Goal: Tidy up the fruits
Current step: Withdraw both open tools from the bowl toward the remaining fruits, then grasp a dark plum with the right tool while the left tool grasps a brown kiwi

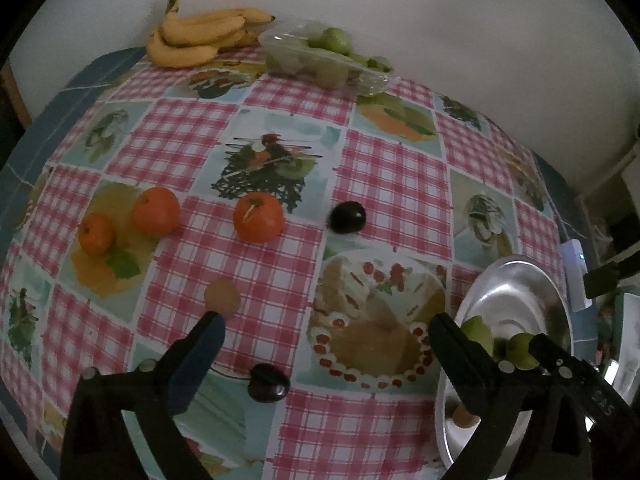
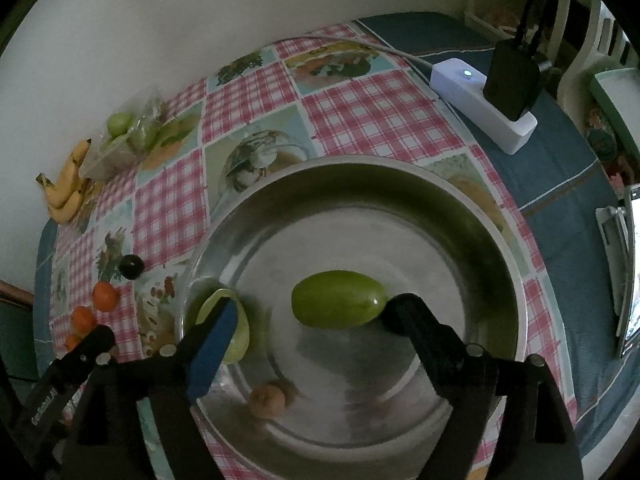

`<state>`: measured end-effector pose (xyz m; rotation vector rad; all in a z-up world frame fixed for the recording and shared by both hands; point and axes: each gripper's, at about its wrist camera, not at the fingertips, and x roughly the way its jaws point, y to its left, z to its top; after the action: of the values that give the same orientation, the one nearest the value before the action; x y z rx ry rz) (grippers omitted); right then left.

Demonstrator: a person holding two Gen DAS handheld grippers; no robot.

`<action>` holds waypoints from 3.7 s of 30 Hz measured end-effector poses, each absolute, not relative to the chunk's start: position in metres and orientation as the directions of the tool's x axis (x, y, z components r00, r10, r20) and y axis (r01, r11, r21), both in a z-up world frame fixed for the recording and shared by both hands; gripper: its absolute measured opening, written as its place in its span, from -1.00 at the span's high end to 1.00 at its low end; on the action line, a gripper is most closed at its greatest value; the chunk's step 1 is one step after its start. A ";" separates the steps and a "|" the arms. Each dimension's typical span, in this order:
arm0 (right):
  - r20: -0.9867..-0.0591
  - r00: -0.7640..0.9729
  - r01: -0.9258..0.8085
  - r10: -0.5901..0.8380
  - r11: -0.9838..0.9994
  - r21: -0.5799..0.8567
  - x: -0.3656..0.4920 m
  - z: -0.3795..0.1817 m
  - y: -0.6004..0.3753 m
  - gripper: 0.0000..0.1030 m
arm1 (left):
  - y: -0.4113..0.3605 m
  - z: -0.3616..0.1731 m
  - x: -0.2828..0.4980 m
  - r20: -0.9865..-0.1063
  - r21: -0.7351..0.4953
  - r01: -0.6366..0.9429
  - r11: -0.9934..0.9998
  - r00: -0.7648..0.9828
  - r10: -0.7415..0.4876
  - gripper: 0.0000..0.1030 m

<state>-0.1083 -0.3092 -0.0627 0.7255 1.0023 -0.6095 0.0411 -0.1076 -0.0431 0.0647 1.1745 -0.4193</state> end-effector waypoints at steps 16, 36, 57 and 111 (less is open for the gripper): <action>-0.872 0.468 0.702 -0.145 0.660 0.267 -0.102 -0.057 -0.298 -1.00 | -0.094 -0.043 0.050 -0.899 -0.134 0.314 0.940 0.360 -0.248 -1.00; -0.844 0.537 0.471 -0.007 0.832 0.293 -0.044 -0.036 -0.211 -1.00 | -0.011 -0.017 0.080 -0.857 -0.145 0.164 0.976 0.472 -0.207 -1.00; -0.895 0.426 0.326 0.133 0.900 0.289 -0.001 -0.076 -0.144 -1.00 | 0.017 -0.076 0.087 -0.953 -0.102 0.015 0.995 0.286 -0.102 -1.00; -0.859 0.489 0.380 0.152 0.849 0.366 -0.007 -0.066 -0.179 0.48 | -0.036 -0.080 0.096 -0.903 -0.325 0.169 0.930 0.236 -0.359 0.25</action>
<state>-0.0067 -0.1786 -0.0656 0.5653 1.0659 -0.1478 0.0962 -0.0358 -0.0796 -0.1720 1.2844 -0.3642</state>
